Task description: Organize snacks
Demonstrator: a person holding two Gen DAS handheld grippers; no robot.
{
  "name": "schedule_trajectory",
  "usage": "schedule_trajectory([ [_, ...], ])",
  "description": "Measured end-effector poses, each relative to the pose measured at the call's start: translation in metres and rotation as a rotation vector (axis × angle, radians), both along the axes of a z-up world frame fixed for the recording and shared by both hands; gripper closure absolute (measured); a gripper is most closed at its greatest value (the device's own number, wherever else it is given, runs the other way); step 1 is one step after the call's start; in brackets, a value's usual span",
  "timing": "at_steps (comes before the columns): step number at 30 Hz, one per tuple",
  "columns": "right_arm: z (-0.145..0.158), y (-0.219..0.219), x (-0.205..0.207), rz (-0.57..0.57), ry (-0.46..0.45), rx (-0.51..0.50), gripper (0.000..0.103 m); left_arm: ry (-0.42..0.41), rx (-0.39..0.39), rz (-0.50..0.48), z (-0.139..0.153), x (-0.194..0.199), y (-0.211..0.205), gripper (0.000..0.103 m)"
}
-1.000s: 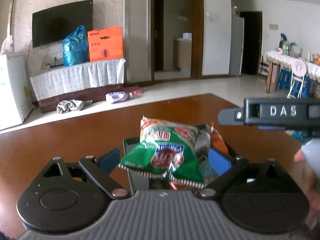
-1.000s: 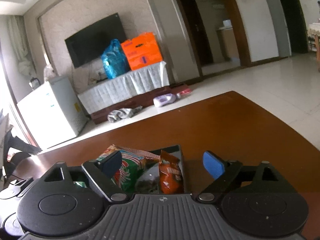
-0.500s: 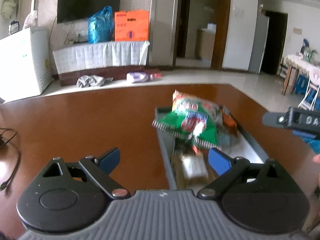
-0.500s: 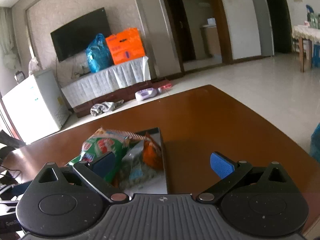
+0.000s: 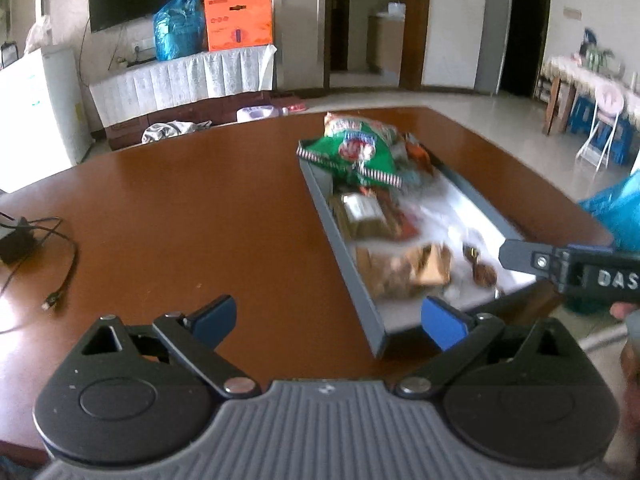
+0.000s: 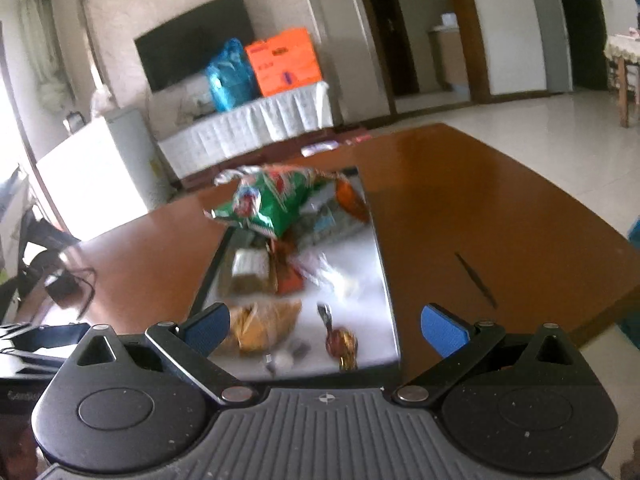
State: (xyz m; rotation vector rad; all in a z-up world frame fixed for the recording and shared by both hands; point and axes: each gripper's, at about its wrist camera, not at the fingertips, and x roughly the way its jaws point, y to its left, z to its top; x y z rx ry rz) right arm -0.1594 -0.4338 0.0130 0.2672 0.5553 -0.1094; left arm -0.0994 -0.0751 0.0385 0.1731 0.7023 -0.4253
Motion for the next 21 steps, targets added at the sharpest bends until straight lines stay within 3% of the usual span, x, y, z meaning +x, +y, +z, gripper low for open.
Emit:
schedule_trajectory([
  [3, -0.001, 0.012, -0.002, -0.001, 0.031, -0.026, 0.0, 0.039, 0.057, 0.036, -0.007, -0.011, -0.002, 0.002],
  [10, -0.011, 0.03, 0.003, 0.046, 0.092, -0.143, 0.0, 0.072, 0.121, -0.024, -0.018, -0.015, -0.017, 0.002],
  [21, -0.015, 0.039, 0.012, 0.052, 0.12, -0.205, 0.0, 0.142, 0.138, -0.059, -0.03, -0.001, -0.032, 0.002],
])
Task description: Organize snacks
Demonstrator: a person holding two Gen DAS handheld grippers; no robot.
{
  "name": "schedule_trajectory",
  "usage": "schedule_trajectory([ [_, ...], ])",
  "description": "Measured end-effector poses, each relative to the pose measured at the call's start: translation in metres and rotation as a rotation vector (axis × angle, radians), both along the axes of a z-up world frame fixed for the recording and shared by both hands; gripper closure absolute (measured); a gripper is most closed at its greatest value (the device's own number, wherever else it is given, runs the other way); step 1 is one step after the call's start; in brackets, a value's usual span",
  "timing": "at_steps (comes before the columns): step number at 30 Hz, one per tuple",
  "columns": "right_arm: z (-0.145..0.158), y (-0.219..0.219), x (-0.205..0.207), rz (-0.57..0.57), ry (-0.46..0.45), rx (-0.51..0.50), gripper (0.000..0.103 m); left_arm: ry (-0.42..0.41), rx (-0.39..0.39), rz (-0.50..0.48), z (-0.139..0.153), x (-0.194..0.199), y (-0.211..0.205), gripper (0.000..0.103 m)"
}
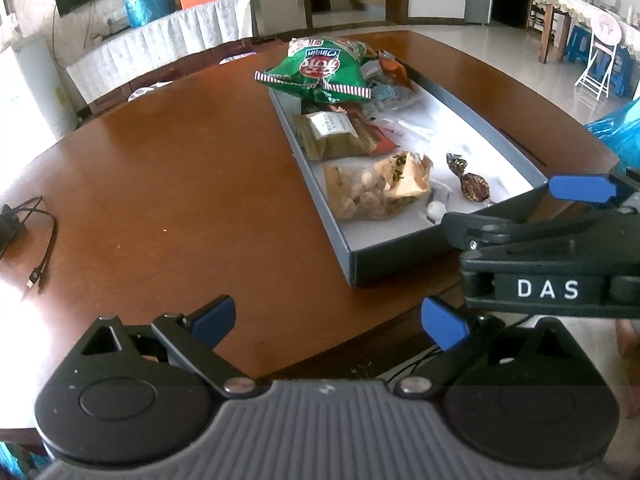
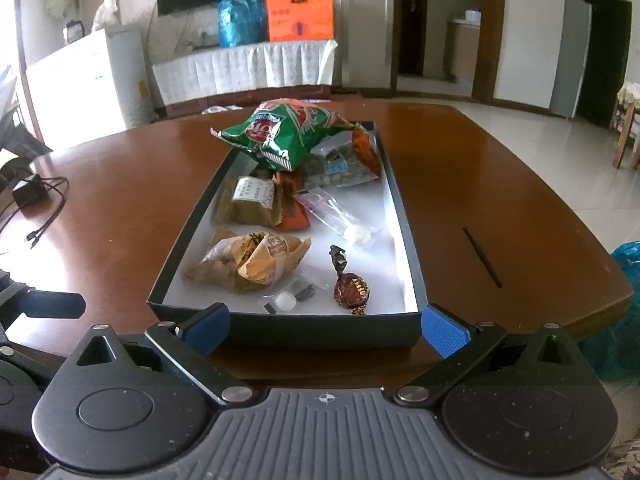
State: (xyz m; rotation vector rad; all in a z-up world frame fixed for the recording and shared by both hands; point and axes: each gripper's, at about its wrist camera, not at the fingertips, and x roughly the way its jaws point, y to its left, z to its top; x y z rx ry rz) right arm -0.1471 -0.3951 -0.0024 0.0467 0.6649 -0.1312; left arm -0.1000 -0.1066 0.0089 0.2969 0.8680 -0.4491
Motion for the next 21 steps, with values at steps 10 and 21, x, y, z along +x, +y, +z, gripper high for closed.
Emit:
schedule_trajectory([
  [10, 0.0009, -0.0021, 0.0006, -0.007, 0.002, 0.005, 0.0, 0.02, -0.01, 0.008, -0.0022, 0.0052, -0.0007, 0.002],
  [21, 0.0016, -0.0035, 0.0015, -0.007, 0.0, 0.01, 0.0, 0.018, 0.006, 0.0, -0.0051, 0.0044, -0.0025, 0.002],
])
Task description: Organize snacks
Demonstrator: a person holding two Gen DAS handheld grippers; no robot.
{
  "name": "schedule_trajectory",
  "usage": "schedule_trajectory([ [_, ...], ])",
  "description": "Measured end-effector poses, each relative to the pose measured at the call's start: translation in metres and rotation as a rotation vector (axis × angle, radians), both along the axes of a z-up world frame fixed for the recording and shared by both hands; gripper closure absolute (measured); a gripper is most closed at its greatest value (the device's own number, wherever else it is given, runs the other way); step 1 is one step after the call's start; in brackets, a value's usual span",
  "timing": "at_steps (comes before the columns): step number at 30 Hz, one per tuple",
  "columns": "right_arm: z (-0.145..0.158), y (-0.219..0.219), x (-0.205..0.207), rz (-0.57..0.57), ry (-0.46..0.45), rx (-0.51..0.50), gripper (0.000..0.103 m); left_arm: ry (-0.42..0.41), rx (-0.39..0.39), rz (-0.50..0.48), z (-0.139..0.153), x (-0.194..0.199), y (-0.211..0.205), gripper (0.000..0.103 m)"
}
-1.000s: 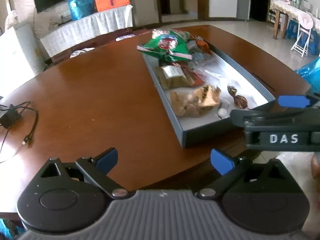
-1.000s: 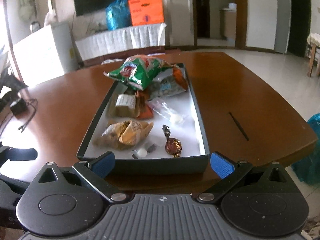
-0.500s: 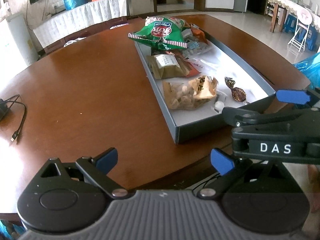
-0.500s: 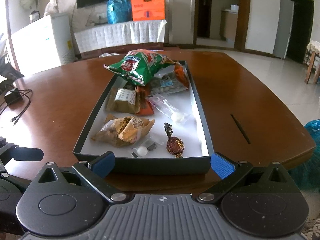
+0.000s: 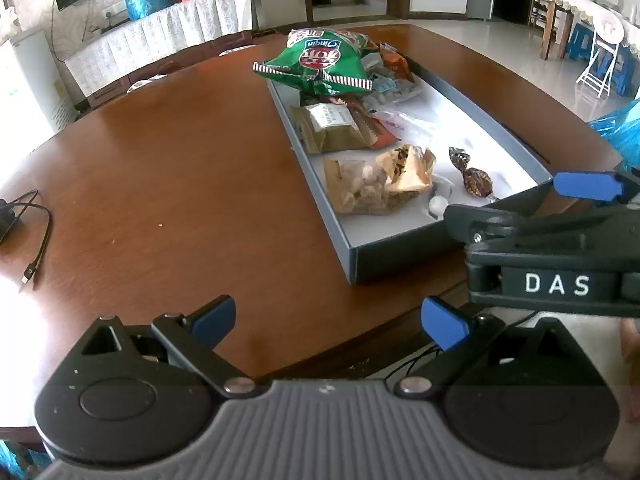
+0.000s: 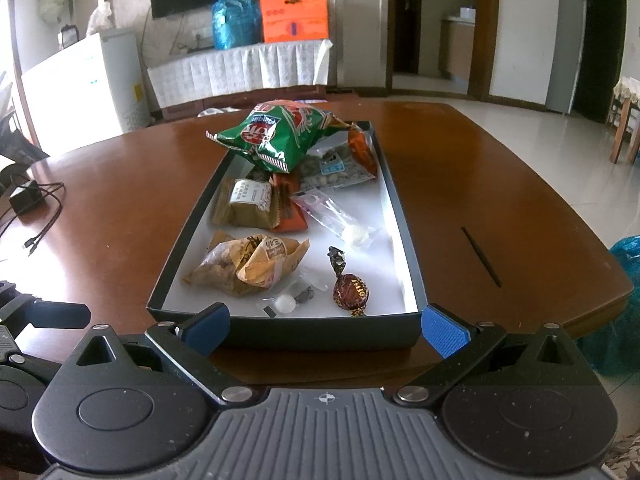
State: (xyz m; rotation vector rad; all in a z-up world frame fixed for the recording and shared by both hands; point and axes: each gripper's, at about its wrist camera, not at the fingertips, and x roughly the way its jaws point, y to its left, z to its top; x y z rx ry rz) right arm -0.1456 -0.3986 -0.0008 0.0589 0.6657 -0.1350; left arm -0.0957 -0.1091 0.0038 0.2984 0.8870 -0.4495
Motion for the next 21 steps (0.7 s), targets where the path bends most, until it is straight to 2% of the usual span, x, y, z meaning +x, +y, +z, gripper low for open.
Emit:
schedule_trajectory([
  [21, -0.0005, 0.001, 0.0003, -0.005, 0.0, -0.016, 0.0, 0.004, -0.007, -0.018, -0.0022, -0.0014, 0.0001, 0.002],
])
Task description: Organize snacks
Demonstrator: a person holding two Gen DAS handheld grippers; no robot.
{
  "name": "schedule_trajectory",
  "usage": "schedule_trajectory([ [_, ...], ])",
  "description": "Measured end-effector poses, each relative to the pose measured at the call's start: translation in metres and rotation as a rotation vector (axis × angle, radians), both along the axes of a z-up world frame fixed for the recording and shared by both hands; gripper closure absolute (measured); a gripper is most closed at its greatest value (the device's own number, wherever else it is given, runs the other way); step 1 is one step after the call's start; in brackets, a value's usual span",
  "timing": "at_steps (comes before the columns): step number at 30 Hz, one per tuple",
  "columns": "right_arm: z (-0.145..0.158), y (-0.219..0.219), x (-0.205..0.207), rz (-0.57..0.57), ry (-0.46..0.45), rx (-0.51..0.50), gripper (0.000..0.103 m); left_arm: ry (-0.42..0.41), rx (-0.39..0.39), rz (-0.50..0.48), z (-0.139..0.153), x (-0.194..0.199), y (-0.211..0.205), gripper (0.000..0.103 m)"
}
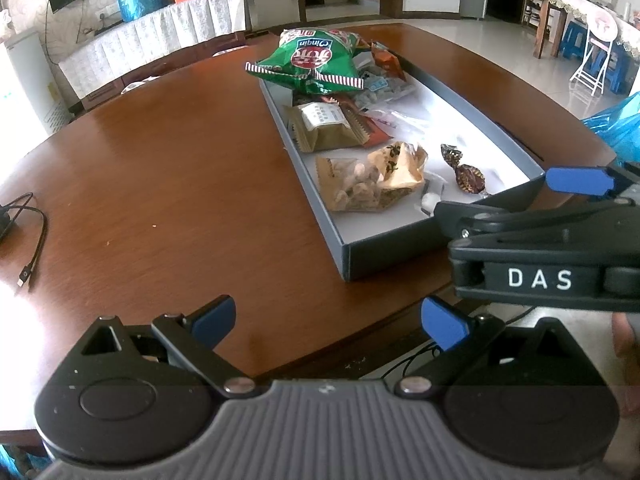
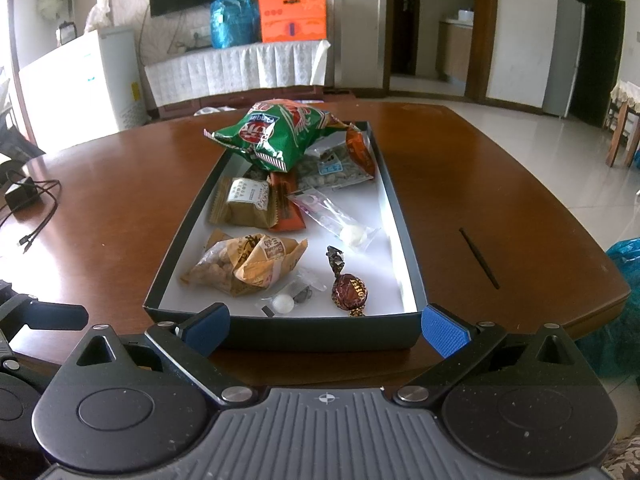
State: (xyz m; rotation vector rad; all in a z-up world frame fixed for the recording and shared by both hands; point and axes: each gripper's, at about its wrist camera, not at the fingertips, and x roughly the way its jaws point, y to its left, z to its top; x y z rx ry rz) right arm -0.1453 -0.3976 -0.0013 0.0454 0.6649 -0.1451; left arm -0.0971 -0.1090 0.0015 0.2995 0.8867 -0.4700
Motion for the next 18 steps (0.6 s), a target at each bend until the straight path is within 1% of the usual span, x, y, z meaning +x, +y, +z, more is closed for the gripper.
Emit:
schedule_trajectory([
  [18, 0.0, 0.0006, 0.0001, 0.0, 0.0, -0.002, 0.0, 0.002, 0.004, -0.006, -0.0001, -0.001, -0.0008, 0.002],
])
